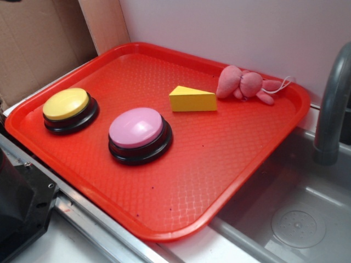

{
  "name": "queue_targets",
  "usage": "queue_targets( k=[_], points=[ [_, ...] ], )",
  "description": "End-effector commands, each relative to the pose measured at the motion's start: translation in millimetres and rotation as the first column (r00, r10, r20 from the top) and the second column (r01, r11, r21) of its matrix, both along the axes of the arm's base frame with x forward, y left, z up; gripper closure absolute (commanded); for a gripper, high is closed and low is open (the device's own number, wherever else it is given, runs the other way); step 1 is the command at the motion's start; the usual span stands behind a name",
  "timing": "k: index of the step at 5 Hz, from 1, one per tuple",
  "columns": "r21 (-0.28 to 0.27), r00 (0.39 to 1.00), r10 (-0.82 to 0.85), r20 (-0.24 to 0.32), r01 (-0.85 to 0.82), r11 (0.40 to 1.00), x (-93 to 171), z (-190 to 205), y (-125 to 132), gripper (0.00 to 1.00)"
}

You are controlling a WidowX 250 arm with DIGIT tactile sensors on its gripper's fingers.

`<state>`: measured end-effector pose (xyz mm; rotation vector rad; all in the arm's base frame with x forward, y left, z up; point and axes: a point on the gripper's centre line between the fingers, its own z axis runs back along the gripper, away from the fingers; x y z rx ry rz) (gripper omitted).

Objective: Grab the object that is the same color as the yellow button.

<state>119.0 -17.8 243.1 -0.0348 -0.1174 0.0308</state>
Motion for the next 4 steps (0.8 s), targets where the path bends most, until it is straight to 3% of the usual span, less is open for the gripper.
queue_targets(
  k=[1,2,4],
  points=[
    [0.000,1.000,0.000,0.000,0.000,1.000,0,0,0,0.00],
    [0.032,0.994,-0.107,-0.015,0.108,0.994,22,-9,-5,0.00],
    [0.096,0.893,-0.448,0.042,0.443,0.891,70,-30,-28,0.00]
  ],
)
